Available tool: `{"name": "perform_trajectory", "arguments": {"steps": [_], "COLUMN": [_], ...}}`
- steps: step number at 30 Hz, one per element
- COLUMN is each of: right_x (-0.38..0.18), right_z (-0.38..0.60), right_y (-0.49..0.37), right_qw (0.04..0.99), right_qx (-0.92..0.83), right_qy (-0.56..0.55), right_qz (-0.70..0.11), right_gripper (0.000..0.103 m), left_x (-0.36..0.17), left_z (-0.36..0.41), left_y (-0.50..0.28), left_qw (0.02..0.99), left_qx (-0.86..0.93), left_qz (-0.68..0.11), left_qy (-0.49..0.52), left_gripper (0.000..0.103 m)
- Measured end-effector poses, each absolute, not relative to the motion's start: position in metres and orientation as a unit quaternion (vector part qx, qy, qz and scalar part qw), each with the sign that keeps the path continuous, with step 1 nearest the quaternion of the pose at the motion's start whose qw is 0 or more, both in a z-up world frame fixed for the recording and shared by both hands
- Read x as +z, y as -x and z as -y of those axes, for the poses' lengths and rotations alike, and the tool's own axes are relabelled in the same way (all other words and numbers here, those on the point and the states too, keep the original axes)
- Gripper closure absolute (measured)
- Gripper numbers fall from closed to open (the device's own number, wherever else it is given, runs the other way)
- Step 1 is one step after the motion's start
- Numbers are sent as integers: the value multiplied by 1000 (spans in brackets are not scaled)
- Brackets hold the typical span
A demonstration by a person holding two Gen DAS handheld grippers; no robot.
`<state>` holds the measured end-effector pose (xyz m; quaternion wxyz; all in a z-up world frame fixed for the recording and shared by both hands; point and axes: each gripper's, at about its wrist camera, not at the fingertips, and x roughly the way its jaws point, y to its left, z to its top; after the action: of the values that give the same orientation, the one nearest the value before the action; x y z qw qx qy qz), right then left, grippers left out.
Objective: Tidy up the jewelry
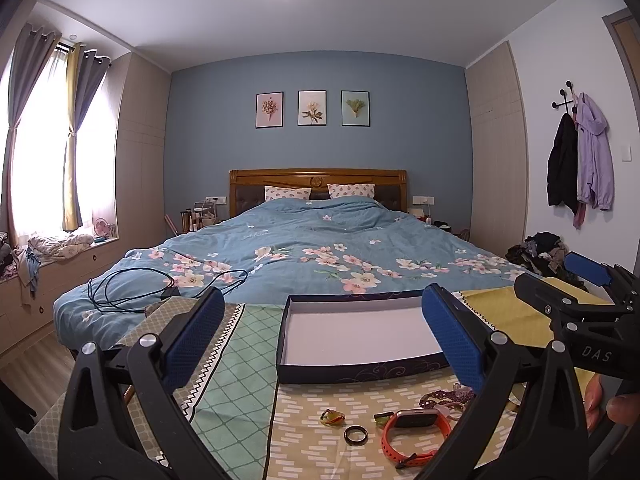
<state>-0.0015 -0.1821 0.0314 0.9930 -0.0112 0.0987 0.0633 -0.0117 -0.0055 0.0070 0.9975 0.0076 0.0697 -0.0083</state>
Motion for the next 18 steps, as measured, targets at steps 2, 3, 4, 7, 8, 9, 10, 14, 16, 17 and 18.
{"name": "perform_trajectory", "arguments": {"steps": [2,3,4,7,8,9,10,14,16,17,18], "right_x": [32,31,32,32,33,33,33,34,34,34,35], "right_z": [182,182,181,181,181,180,180,181,181,181,182], "right_y": [1,1,2,3,3,3,3,3,3,3,3], "right_qw": [993,993,993,993,993,993,993,994,993,993,993], "right_qx": [64,64,63,63,63,63,63,63,65,64,65], "right_qy": [11,11,11,11,11,10,10,8,8,8,8], "right_qz": [-98,-98,-97,-96,-96,-96,-95,-94,-95,-94,-95], "right_gripper": [7,7,7,7,7,7,7,7,7,7,7], "left_x": [7,8,8,9,8,8,8,8,8,8,8], "left_z": [6,6,5,7,5,6,6,6,6,6,6], "left_y": [12,12,12,13,13,13,13,13,13,14,14], "left_qw": [998,997,997,998,998,998,998,998,998,998,998], "left_qx": [-9,-9,-9,-9,-10,-10,-9,-9,-9,-9,-9], "left_qz": [-70,-70,-70,-69,-69,-70,-69,-69,-69,-69,-69], "left_qy": [-7,-7,-6,-7,-6,-6,-6,-6,-6,-6,-6], "left_gripper": [6,6,6,6,6,6,6,6,6,6,6]}}
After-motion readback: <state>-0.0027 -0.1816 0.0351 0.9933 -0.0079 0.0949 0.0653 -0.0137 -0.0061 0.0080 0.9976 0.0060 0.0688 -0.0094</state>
